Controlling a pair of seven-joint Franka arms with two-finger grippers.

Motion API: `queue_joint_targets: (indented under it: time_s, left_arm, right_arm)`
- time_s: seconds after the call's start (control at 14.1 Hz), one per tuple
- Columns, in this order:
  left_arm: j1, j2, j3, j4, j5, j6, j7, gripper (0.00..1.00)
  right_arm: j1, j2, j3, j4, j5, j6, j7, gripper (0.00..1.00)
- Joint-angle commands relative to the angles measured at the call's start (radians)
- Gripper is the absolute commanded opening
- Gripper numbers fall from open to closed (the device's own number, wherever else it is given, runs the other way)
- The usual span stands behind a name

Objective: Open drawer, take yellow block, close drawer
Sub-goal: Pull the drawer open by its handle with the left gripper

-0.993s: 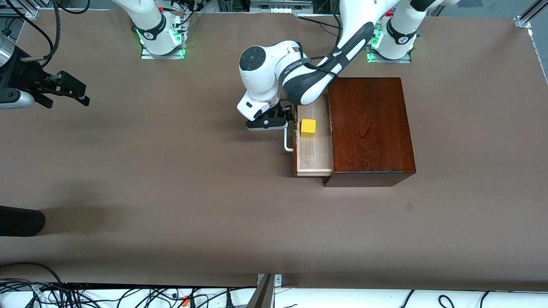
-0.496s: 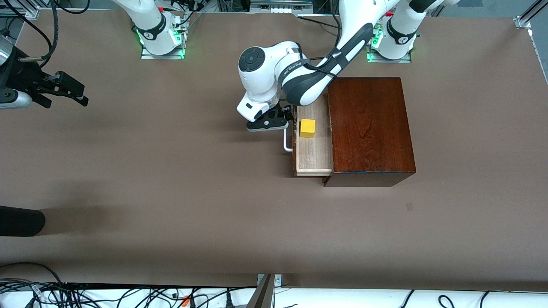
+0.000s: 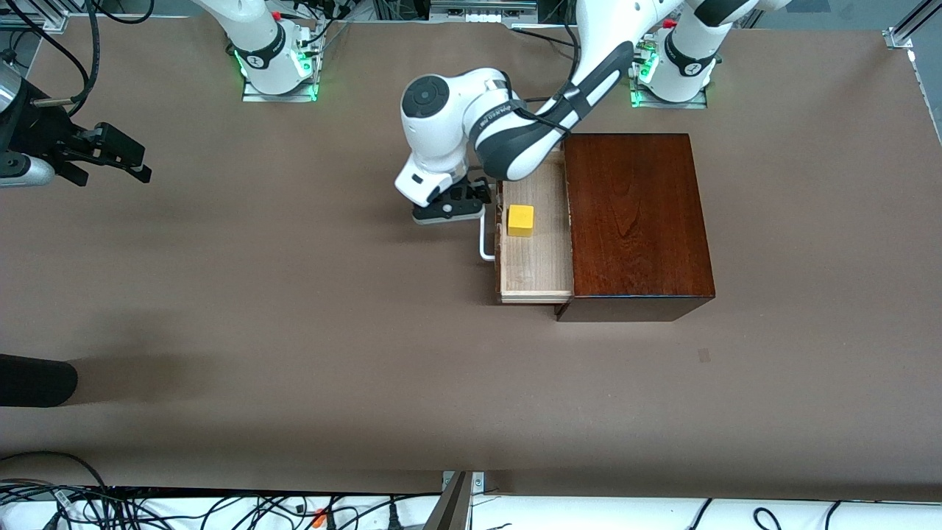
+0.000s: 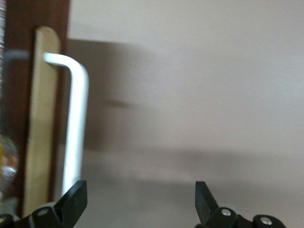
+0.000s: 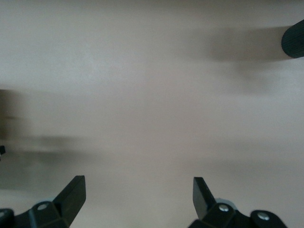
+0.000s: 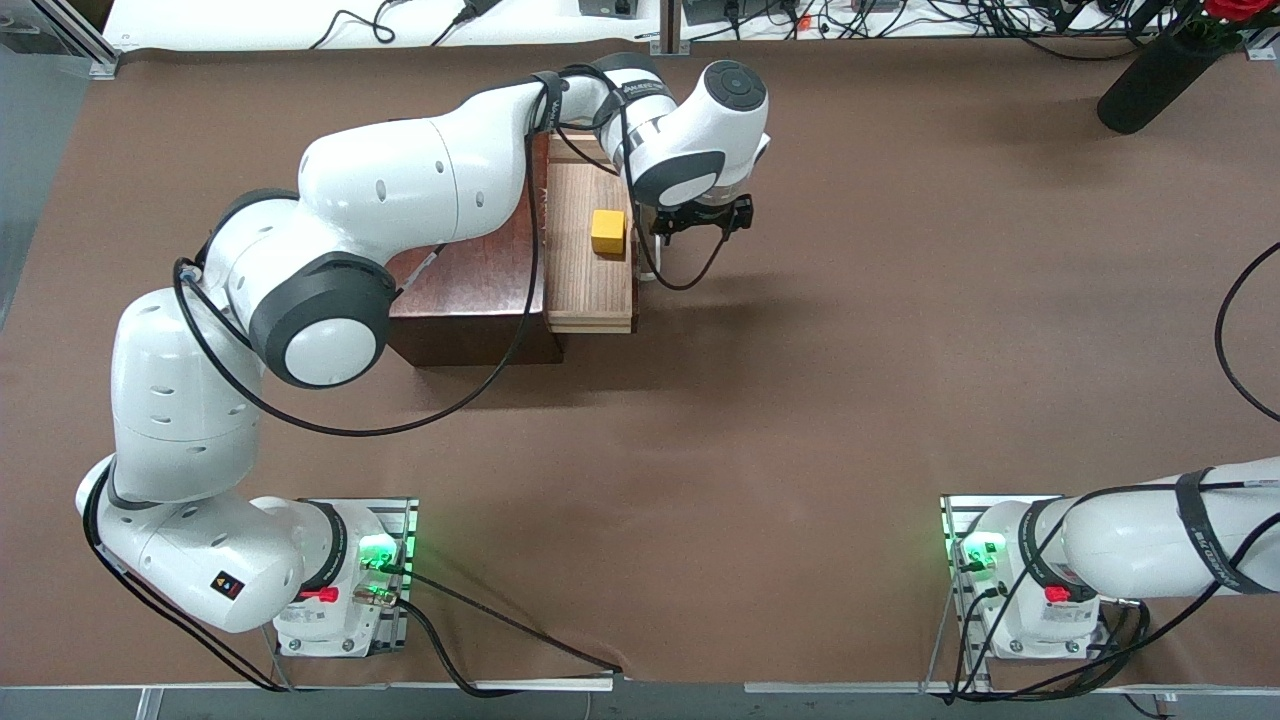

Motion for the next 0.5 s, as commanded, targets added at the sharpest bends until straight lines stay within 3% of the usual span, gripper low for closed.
queue_joint_targets:
  time_s: [0.0,0.21,0.43]
  left_arm:
    - [-0.02,0.033,-0.002,0.059,-0.016,-0.007,-0.012,1.0]
    - [0.009,0.005,-0.005,0.064,-0.023,-0.024,0.003,1.0]
    - [0.121,-0.12,-0.026,0.062,-0.112,-0.143,0.118,1.0]
  right_arm:
    - [-0.006,0.004,0.002,0.015,0.0,-0.015,0.0,1.0]
    - [-0.006,0.004,0.002,0.015,0.0,-0.015,0.0,1.0]
    - [-0.006,0.004,0.002,0.015,0.0,-0.015,0.0,1.0]
